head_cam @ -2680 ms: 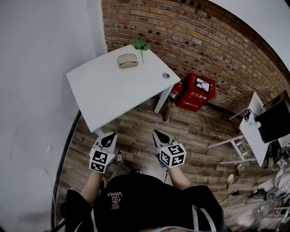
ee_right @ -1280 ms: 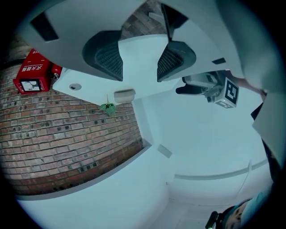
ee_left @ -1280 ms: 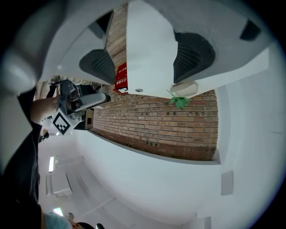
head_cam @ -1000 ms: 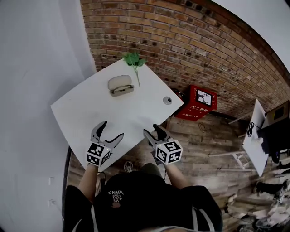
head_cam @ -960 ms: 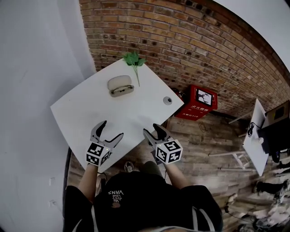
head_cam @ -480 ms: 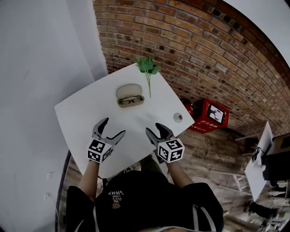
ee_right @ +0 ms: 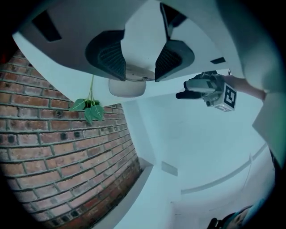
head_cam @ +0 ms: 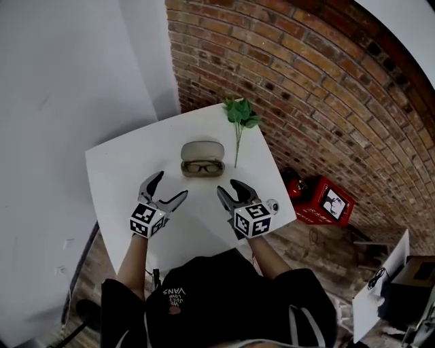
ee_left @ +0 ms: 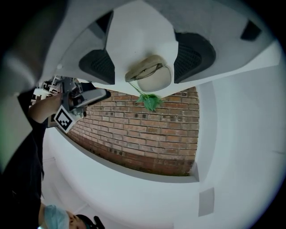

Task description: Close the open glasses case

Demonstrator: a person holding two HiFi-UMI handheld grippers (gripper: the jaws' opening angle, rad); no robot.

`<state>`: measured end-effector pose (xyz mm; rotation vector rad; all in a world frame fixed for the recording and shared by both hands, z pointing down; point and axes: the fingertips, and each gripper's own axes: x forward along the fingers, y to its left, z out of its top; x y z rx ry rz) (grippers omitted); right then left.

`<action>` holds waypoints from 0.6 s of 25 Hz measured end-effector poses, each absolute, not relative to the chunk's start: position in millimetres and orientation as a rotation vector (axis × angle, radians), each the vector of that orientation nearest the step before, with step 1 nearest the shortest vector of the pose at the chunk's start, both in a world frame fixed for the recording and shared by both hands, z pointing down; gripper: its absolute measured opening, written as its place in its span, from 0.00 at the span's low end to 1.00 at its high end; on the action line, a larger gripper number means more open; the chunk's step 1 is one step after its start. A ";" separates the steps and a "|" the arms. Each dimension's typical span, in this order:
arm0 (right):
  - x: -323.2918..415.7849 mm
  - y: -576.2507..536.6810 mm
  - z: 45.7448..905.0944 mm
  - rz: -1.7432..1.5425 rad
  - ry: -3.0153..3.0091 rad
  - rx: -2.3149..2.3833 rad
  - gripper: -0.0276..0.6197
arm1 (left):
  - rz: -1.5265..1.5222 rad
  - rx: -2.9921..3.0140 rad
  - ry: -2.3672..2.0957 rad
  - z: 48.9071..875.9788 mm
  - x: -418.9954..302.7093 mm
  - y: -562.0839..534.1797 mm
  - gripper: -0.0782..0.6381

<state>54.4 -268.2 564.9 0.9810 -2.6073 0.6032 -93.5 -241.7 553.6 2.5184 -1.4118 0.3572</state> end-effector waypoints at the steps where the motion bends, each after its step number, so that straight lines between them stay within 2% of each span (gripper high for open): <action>1: 51.4 -276.3 568.1 0.601 -2.611 0.959 0.34 | 0.363 2.522 -1.411 555.4 -92.4 -247.7 0.69; 15: 10.8 -321.8 614.3 0.535 -2.597 0.682 0.28 | 0.522 2.601 -1.259 587.9 -81.6 -302.6 0.82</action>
